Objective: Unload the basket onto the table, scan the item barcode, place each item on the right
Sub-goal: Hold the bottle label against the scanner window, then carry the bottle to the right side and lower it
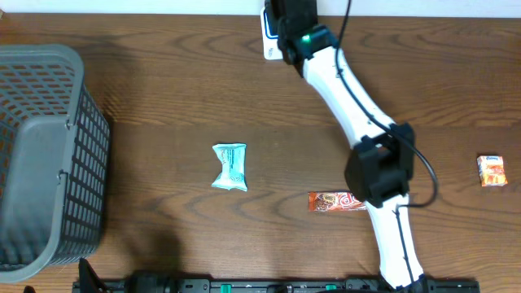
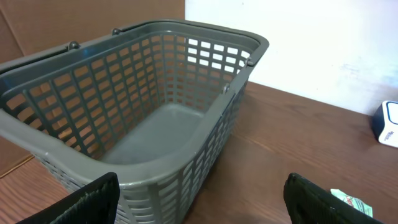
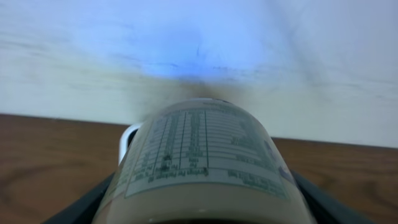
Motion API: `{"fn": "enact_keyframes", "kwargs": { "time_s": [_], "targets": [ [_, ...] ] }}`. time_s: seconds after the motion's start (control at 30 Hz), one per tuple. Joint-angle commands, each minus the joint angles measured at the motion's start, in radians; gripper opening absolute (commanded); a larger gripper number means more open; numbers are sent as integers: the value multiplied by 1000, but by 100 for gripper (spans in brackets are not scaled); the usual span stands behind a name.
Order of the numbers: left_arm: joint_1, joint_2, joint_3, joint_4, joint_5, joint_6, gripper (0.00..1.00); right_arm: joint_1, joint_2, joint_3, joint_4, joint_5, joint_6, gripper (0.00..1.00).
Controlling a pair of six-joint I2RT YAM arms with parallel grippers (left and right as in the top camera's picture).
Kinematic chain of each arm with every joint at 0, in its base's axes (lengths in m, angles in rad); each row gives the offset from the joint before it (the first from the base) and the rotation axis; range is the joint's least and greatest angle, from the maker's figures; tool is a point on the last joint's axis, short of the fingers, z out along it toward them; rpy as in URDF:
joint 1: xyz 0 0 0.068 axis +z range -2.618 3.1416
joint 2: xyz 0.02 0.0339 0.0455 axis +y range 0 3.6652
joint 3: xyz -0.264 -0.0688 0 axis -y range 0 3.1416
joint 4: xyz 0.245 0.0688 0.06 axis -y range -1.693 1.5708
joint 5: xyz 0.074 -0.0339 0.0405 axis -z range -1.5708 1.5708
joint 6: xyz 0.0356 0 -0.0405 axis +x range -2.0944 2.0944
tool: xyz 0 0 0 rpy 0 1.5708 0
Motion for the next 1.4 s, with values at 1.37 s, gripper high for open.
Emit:
{"fn": "enact_keyframes", "kwargs": {
  "time_s": [1.37],
  "targets": [
    [4,2,2,2,1,-2,85,84,-32,14,-289,267,47,53]
  ]
}}
